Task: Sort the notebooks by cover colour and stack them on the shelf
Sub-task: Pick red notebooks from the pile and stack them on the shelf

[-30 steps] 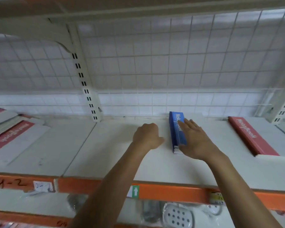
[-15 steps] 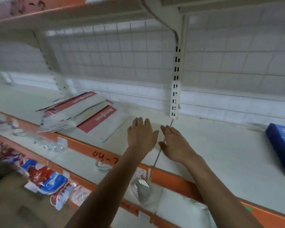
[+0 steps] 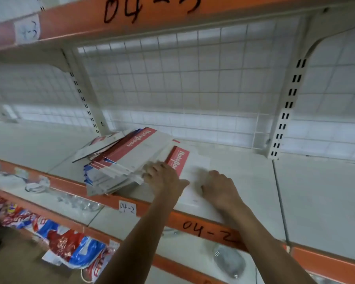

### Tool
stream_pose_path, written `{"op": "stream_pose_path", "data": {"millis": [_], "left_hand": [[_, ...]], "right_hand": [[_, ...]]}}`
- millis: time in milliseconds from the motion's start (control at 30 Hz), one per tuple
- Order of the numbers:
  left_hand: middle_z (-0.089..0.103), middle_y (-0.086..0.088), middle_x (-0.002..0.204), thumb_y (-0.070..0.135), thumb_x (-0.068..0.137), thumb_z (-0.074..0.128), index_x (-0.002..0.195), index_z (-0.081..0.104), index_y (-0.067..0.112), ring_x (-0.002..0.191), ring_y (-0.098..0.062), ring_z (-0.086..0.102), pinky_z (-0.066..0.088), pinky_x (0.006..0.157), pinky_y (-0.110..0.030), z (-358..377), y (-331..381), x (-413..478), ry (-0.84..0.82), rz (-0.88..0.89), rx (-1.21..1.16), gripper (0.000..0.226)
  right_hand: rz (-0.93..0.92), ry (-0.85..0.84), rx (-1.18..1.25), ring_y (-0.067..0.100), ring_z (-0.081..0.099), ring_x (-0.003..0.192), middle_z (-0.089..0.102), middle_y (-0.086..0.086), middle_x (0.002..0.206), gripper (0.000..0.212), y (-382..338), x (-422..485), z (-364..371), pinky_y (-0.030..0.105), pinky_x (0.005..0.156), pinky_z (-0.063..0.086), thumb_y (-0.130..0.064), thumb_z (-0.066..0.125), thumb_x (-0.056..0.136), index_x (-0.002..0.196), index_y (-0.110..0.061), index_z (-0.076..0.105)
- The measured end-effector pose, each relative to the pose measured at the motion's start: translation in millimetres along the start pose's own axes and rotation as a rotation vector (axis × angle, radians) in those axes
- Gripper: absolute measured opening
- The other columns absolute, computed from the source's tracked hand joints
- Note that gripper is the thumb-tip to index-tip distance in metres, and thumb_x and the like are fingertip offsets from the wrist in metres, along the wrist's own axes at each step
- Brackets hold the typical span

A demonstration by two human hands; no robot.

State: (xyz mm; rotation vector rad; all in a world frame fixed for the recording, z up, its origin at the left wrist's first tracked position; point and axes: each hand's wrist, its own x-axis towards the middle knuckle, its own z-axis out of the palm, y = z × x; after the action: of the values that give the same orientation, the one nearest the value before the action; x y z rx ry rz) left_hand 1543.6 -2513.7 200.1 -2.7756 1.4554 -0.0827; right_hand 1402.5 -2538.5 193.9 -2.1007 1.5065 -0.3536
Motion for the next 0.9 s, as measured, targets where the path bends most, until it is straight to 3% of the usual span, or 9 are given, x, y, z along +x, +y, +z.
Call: {"op": "stream_pose_path", "data": {"millis": [100,200,267,367,467,533,667,800,900], "left_hand": [[0.032,-0.027,0.144,0.039,0.097,0.045,0.138,0.031,-0.004,0.133,-0.038,0.036,0.041,0.099,-0.039,6.5,4.5,1.3,0.121,0.087,-0.151,0.06],[0.059,-0.016,0.104,0.026,0.101,0.036,0.109,0.053,0.002,0.087,-0.025,0.061,0.044,0.065,-0.027,7.2,10.7,-1.1,0.385,0.191,-0.536,0.031],[0.059,-0.011,0.082,0.019,0.098,0.04,0.093,0.058,0.001,0.065,-0.019,0.054,0.039,0.052,-0.021,8.6,10.6,5.5,0.561,0.236,-0.678,0.027],[0.062,-0.011,0.091,0.018,0.093,0.048,0.094,0.063,0.005,0.08,-0.021,0.057,0.052,0.065,-0.03,6.8,4.1,24.3,0.705,0.308,-0.488,0.02],[0.033,-0.022,0.147,0.027,0.096,0.043,0.14,0.037,0.005,0.138,-0.036,0.029,0.029,0.11,-0.044,-7.2,-9.4,32.8,0.444,0.059,-0.302,0.049],[0.007,-0.025,0.155,0.026,0.095,0.044,0.149,0.007,0.003,0.145,-0.039,0.005,0.012,0.118,-0.046,-12.0,-22.9,35.1,0.215,-0.079,-0.142,0.069],[0.047,-0.014,0.132,0.019,0.09,0.054,0.137,0.036,0.008,0.122,-0.031,0.044,0.038,0.104,-0.04,-10.2,-26.8,32.7,0.264,-0.04,0.029,0.052],[0.061,-0.005,0.122,0.016,0.094,0.045,0.134,0.046,0.015,0.111,-0.023,0.057,0.045,0.094,-0.035,-13.9,6.7,5.8,0.385,0.192,-0.132,0.039],[0.072,0.001,0.093,0.017,0.081,0.06,0.111,0.065,0.021,0.078,-0.018,0.068,0.054,0.066,-0.029,-16.6,36.2,-22.2,0.386,0.463,-0.229,0.03]], "right_hand": [[0.086,0.071,0.083,0.031,0.051,0.113,0.054,0.013,0.123,0.053,-4.3,3.1,-2.4,0.035,0.095,0.041,-0.036,0.053,0.089,0.128,-0.003,0.04],[0.168,0.194,0.413,0.025,0.053,0.113,0.053,0.007,0.124,0.068,2.4,7.3,-7.3,0.031,0.093,0.042,-0.04,0.063,0.083,0.132,-0.004,0.032],[0.138,0.182,0.835,0.019,0.064,0.1,0.064,0.001,0.116,0.054,9.1,11.3,-11.7,0.033,0.086,0.051,-0.03,0.069,0.08,0.125,-0.011,0.047],[0.06,0.133,1.147,0.015,0.07,0.087,0.072,-0.001,0.101,0.021,11.6,10.2,-23.0,0.025,0.07,0.056,-0.005,0.059,0.089,0.108,-0.013,0.063],[0.024,0.222,1.095,0.004,0.065,0.086,0.068,-0.004,0.102,0.024,14.5,11.9,-31.2,0.018,0.071,0.049,-0.004,0.054,0.093,0.111,-0.017,0.06],[0.054,0.214,1.116,0.008,0.063,0.088,0.067,-0.003,0.104,0.026,16.1,9.8,-34.7,0.024,0.074,0.047,-0.004,0.05,0.095,0.115,-0.016,0.058],[0.089,0.16,1.097,0.016,0.066,0.084,0.068,0.002,0.1,0.026,21.2,7.8,-34.1,0.029,0.064,0.051,-0.001,0.041,0.096,0.111,-0.017,0.056],[0.104,0.11,1.174,0.02,0.068,0.084,0.07,0.004,0.097,0.029,10.6,6.5,-28.2,0.031,0.065,0.054,-0.004,0.036,0.097,0.108,-0.018,0.059],[0.144,0.124,1.292,0.023,0.069,0.083,0.07,0.011,0.098,0.024,3.1,11.2,-25.4,0.032,0.066,0.054,-0.016,0.037,0.1,0.112,-0.009,0.057]]}}
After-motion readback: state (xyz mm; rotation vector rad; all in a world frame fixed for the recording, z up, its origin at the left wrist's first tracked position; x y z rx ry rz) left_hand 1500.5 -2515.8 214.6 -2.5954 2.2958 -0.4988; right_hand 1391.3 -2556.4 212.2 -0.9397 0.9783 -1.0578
